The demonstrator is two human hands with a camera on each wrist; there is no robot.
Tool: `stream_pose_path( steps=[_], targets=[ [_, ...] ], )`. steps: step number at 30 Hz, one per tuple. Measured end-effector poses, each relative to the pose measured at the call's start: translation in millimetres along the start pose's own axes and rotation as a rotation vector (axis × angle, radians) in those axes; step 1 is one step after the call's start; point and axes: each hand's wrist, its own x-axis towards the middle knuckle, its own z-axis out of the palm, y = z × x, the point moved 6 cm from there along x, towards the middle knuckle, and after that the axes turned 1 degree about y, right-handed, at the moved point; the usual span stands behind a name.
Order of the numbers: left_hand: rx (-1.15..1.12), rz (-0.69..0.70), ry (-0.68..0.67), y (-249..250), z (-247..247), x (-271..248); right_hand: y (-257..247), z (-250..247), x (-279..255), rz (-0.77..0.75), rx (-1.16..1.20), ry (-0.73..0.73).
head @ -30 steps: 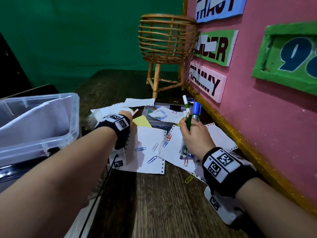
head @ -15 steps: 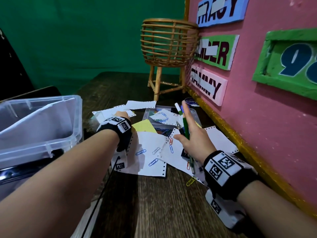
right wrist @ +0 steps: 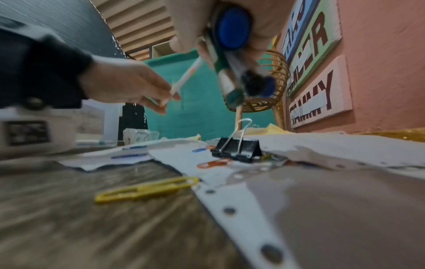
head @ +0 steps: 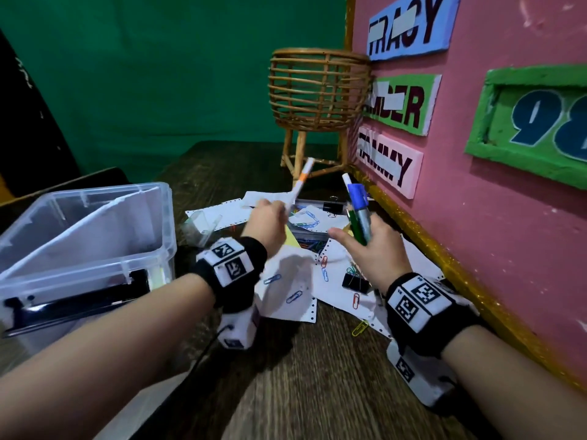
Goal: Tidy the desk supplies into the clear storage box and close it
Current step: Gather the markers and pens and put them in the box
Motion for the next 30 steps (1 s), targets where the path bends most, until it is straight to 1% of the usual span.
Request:
stream_pose_path(
  steps=[1, 2, 3, 4, 5, 6, 7, 9, 11, 12, 13, 15, 16, 17, 18, 20, 22, 24, 27, 30],
  targets=[
    [-0.148, 0.072, -0.031, 16.7, -3.8, -21.2, -6.9, -5.6, -3.6, -0.022, 0.085, 0.024],
    [-0.319, 0.134, -0.118, 29.9, -3.5, -40.4, -13.3, -9.6, -6.7, -0.035, 0.176, 0.04],
    [-0.458, 0.166, -0.232, 42.0, -2.9, -57.8, -20.0, -11.8, -11.1, -0.036, 0.274, 0.036],
    [-0.541, 0.185, -0.339, 47.9, 1.2, -70.4, -25.9, -11.9, -16.1, -0.021, 0.379, 0.017],
    [-0.566, 0.213, -0.406, 54.2, 0.9, -82.6, -30.9, -10.3, -21.8, 0.001, 0.482, -0.004],
    [-0.548, 0.255, -0.426, 59.6, -0.5, -91.0, -34.2, -8.3, -26.2, 0.019, 0.561, -0.019],
    [-0.509, 0.295, -0.411, 63.7, -4.2, -97.4, -37.0, -6.7, -30.4, 0.029, 0.591, -0.024],
    [-0.46, 0.319, -0.329, 64.8, -10.7, -100.6, -39.7, -4.6, -33.3, 0.044, 0.559, -0.012],
    [-0.499, 0.246, -0.31, 59.4, -10.7, -103.8, -40.8, -3.5, -32.5, 0.079, 0.53, 0.023],
    [-0.559, 0.173, -0.346, 55.1, -6.6, -105.4, -41.7, -2.2, -31.1, 0.105, 0.521, 0.034],
    [-0.64, 0.067, -0.415, 50.9, 1.3, -107.0, -42.6, -0.7, -29.8, 0.134, 0.526, 0.039],
    [-0.76, -0.162, -0.606, 44.1, 18.2, -115.4, -46.9, 3.0, -28.1, 0.183, 0.588, 0.043],
    [-0.821, -0.262, -0.702, 41.7, 24.6, -120.4, -49.9, 4.4, -28.0, 0.2, 0.619, 0.038],
    [-0.89, -0.329, -0.778, 40.8, 27.7, -123.8, -53.0, 6.2, -28.5, 0.211, 0.641, 0.022],
    [-0.984, -0.375, -0.825, 42.5, 28.0, -125.5, -56.1, 7.8, -29.7, 0.214, 0.663, 0.003],
    [-1.185, -0.44, -0.824, 42.4, 26.5, -123.5, -61.9, 10.9, -34.1, 0.193, 0.717, -0.047],
    [-1.295, -0.442, -0.744, 40.8, 22.3, -114.3, -61.6, 15.4, -40.3, 0.201, 0.756, -0.113],
    [-1.313, -0.393, -0.698, 43.1, 16.1, -109.7, -57.8, 21.2, -47.7, 0.235, 0.753, -0.194],
    [-1.257, -0.3, -0.767, 52.3, 9.9, -115.9, -49.1, 25.8, -55.3, 0.284, 0.701, -0.219],
    [-1.263, -0.297, -0.816, 54.5, 7.5, -122.6, -43.6, 27.2, -57.3, 0.267, 0.621, -0.163]
  ],
)
